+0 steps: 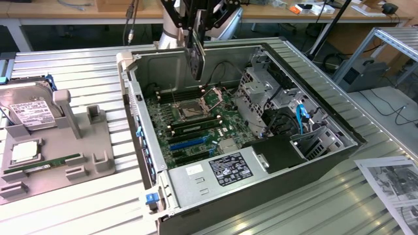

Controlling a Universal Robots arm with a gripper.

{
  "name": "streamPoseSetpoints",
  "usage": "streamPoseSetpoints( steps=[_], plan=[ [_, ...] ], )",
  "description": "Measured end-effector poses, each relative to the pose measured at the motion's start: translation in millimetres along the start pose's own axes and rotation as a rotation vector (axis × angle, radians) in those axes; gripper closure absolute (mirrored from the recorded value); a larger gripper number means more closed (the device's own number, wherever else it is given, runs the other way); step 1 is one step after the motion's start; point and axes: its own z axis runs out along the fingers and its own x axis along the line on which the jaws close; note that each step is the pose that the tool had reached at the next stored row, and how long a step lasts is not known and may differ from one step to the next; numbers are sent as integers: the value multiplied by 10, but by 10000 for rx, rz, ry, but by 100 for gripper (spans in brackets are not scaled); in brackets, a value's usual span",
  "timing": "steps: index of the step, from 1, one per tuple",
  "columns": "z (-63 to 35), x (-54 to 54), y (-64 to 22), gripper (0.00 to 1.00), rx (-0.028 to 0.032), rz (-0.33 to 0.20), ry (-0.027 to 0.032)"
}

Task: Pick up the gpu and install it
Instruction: 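Insert the gpu into the slot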

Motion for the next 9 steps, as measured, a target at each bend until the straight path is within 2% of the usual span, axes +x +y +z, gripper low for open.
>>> streamPoseSetpoints(
  steps=[3, 9],
  plan=[
    [0, 0, 3, 73, -4, -871, 82],
    [0, 0, 3, 73, -22, -2168, 190]
  ],
)
